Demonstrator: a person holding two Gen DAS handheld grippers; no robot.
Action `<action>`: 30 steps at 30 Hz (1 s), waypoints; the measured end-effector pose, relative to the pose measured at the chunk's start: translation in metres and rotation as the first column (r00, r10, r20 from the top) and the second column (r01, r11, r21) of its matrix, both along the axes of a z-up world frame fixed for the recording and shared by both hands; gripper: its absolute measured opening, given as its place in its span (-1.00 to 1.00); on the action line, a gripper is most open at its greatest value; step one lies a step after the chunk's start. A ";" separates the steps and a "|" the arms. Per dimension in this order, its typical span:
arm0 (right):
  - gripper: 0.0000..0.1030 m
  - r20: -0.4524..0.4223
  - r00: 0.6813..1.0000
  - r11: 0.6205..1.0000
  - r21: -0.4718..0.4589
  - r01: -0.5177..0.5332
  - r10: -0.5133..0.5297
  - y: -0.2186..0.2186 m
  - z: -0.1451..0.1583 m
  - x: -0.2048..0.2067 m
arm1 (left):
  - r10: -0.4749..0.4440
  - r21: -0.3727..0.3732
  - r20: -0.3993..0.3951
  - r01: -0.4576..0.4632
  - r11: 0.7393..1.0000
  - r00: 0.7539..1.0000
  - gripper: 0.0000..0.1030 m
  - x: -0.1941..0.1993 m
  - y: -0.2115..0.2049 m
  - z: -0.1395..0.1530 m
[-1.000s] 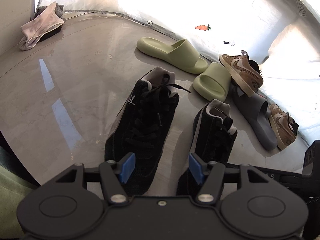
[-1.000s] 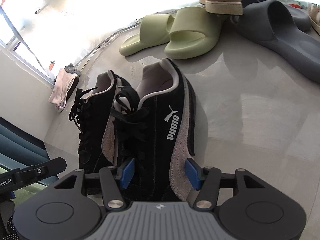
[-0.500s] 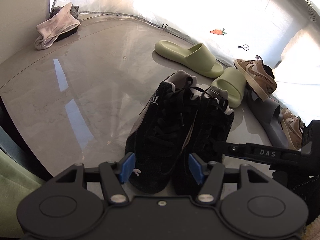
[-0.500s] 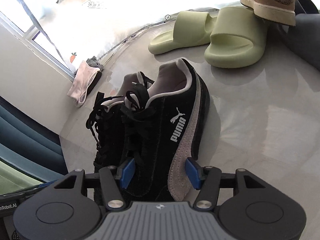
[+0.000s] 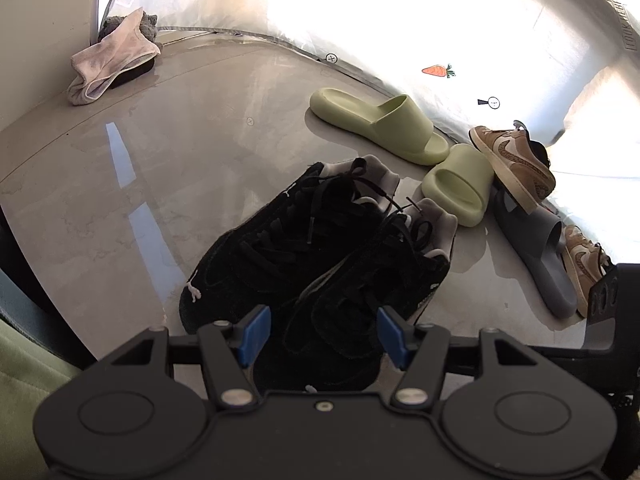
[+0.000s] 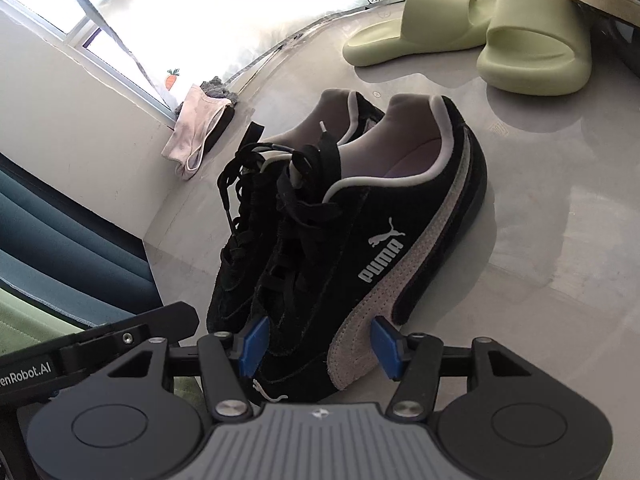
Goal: Organize scattered shoes
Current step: 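Withdraw the right gripper from the paired black sneakers, then grasp the tan Jordan sneaker by its heel with the left gripper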
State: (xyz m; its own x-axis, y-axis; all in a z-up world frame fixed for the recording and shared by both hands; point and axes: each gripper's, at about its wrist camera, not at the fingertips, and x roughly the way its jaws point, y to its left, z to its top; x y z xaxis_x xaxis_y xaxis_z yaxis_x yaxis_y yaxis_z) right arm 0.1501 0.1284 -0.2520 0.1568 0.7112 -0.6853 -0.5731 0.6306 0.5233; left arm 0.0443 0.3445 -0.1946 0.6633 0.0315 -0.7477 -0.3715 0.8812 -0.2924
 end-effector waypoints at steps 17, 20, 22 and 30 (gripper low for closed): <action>0.75 0.235 0.830 0.841 -0.076 0.535 -0.506 -0.175 0.025 -0.020 | -0.359 0.044 0.031 0.357 0.933 0.933 0.22 0.069 -0.108 0.012; 0.77 0.278 0.779 0.795 -0.078 0.602 -0.562 -0.203 0.030 -0.023 | -0.424 0.057 0.051 0.421 0.905 0.904 0.22 0.088 -0.140 0.015; 0.77 0.298 0.743 0.761 -0.078 0.644 -0.599 -0.221 0.033 -0.021 | -0.459 0.077 0.062 0.454 0.888 0.886 0.22 0.096 -0.160 0.016; 0.78 0.290 0.674 0.691 -0.056 0.721 -0.680 -0.286 0.036 0.003 | -0.456 0.119 0.128 0.443 0.889 0.881 0.21 0.182 -0.210 0.032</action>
State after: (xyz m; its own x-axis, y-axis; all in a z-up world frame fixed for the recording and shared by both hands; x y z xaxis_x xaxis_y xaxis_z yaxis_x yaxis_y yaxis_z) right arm 0.1533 -0.1576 -0.2157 0.7294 0.2160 -0.6491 -0.0167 0.9542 0.2988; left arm 0.2268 0.1342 -0.1623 0.7235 -0.2385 -0.6478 0.1122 0.9666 -0.2304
